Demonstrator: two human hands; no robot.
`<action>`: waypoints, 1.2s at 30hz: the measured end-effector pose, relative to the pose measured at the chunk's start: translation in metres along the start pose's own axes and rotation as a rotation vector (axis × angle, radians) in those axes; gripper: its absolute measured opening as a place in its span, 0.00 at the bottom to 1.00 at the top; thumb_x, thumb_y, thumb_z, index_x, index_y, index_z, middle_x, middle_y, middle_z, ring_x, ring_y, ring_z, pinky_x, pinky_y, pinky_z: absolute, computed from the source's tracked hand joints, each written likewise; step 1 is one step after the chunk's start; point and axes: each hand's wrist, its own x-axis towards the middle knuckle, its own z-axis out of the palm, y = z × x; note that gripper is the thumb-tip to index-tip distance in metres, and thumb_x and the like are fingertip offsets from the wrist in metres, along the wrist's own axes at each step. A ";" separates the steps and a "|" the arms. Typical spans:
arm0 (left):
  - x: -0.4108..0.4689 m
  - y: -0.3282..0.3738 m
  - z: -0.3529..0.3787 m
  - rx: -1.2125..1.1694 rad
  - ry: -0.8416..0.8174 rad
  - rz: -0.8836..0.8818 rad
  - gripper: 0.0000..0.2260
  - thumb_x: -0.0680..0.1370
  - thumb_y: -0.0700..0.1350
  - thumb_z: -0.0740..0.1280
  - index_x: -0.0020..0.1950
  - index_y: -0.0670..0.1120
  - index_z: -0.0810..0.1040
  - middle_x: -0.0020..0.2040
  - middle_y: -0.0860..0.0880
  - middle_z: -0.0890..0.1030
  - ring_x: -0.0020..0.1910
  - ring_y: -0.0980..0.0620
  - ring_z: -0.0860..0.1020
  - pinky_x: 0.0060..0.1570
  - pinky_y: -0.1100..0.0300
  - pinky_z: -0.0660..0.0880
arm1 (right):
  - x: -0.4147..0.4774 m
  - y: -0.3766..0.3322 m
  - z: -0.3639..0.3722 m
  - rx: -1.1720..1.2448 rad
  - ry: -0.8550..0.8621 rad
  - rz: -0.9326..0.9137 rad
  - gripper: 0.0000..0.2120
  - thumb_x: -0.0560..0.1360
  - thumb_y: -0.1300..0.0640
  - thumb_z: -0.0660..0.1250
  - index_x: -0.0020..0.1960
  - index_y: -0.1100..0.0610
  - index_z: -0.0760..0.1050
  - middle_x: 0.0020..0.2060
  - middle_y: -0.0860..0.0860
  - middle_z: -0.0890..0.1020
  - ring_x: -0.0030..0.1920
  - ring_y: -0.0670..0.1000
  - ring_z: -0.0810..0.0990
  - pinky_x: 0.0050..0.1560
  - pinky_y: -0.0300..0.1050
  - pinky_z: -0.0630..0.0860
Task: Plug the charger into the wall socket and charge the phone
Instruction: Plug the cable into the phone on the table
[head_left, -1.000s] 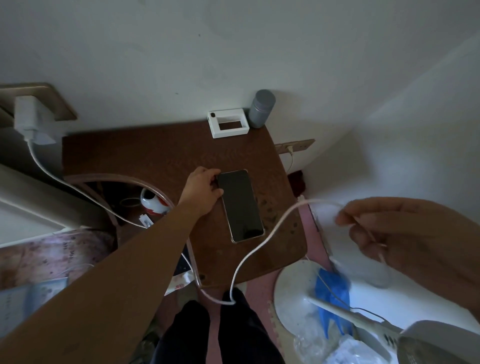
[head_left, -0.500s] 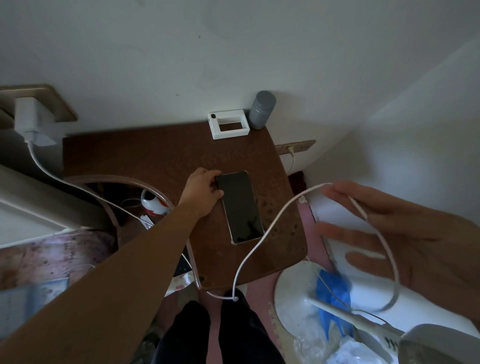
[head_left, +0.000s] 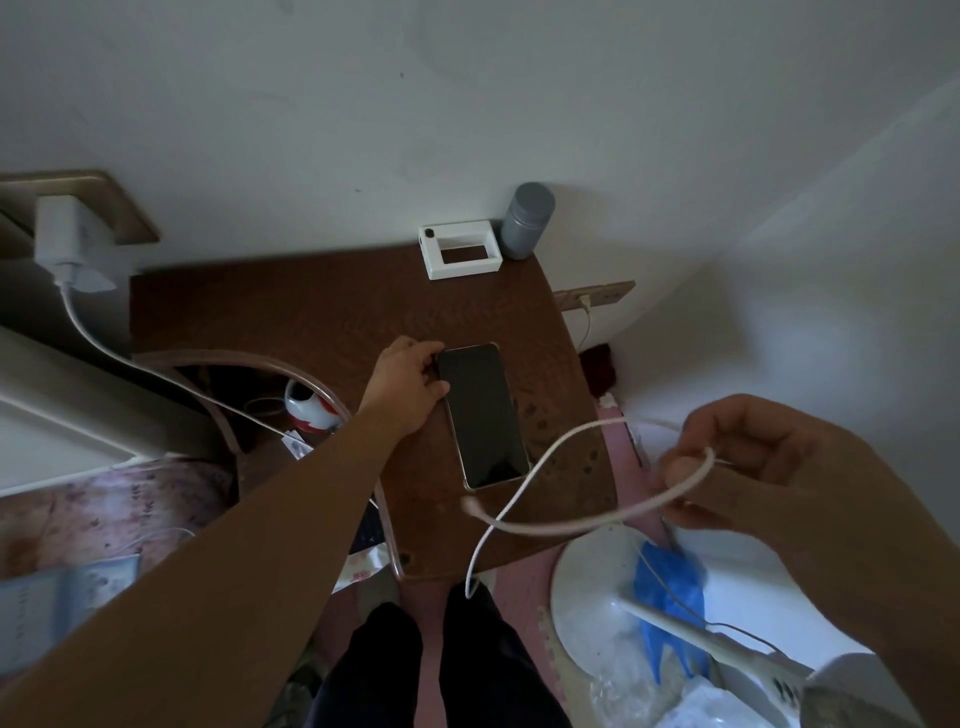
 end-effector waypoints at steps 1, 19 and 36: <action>0.000 0.000 0.000 0.000 0.000 -0.001 0.24 0.74 0.42 0.70 0.70 0.48 0.71 0.63 0.46 0.72 0.63 0.48 0.73 0.65 0.49 0.72 | 0.000 0.002 0.001 -0.098 0.042 -0.020 0.23 0.50 0.40 0.80 0.33 0.55 0.78 0.29 0.56 0.84 0.28 0.51 0.81 0.30 0.37 0.78; -0.002 0.001 0.000 0.001 -0.010 0.000 0.25 0.74 0.42 0.69 0.71 0.48 0.69 0.66 0.47 0.71 0.64 0.48 0.72 0.66 0.50 0.72 | -0.008 0.040 -0.001 -0.005 -0.414 0.203 0.17 0.66 0.59 0.71 0.55 0.53 0.79 0.25 0.50 0.76 0.20 0.46 0.73 0.39 0.63 0.76; -0.003 0.001 0.000 -0.008 -0.004 -0.007 0.25 0.74 0.42 0.69 0.70 0.49 0.70 0.65 0.47 0.71 0.64 0.48 0.72 0.65 0.50 0.73 | -0.020 0.065 0.022 0.425 -0.461 0.404 0.20 0.73 0.53 0.66 0.61 0.61 0.76 0.27 0.52 0.70 0.24 0.49 0.69 0.41 0.56 0.77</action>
